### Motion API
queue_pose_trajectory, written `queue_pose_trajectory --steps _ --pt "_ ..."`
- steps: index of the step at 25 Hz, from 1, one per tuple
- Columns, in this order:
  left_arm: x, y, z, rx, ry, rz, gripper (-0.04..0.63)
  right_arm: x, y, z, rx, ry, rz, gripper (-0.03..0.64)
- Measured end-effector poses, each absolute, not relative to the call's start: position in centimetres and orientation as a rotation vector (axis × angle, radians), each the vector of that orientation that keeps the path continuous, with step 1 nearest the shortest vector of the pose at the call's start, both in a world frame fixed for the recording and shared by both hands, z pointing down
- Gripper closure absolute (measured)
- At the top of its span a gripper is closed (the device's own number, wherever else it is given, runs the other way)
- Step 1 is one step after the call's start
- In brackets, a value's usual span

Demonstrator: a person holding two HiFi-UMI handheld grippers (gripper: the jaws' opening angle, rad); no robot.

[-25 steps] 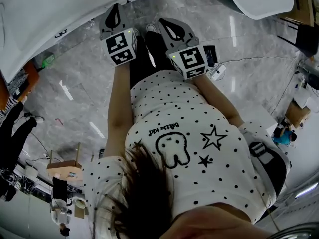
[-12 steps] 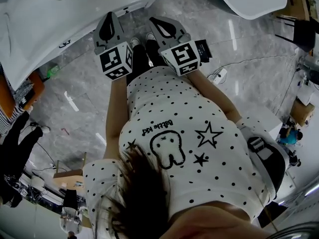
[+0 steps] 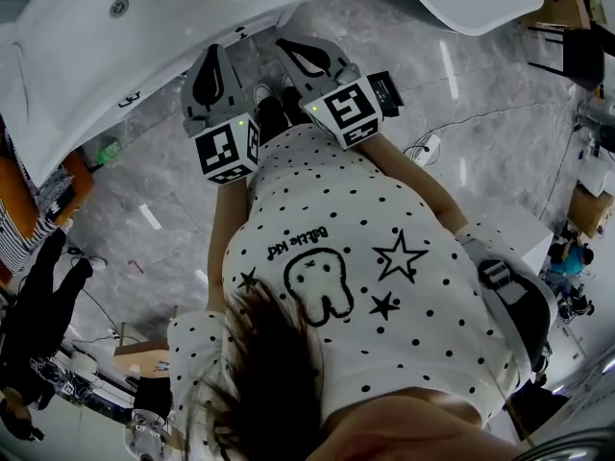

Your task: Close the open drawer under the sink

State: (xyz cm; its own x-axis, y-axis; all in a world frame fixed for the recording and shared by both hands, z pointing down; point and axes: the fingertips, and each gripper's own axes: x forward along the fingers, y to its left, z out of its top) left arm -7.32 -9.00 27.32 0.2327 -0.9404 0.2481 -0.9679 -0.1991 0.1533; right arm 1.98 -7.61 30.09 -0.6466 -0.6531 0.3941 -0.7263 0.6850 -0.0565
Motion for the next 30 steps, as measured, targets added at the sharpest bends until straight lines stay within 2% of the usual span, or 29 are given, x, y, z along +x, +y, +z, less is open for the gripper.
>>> queue_pose_trajectory --steps 10,30 --pt "-4.7 -7.1 25.6 2.321 -1.695 0.15 0.591 2.1 -6.7 28.4 1.029 -2.6 0.269 0.601" --pt "-5.0 -6.0 25.9 2.282 -1.698 0.122 0.591 2.1 -6.7 27.7 0.988 -2.638 0.219 0.601"
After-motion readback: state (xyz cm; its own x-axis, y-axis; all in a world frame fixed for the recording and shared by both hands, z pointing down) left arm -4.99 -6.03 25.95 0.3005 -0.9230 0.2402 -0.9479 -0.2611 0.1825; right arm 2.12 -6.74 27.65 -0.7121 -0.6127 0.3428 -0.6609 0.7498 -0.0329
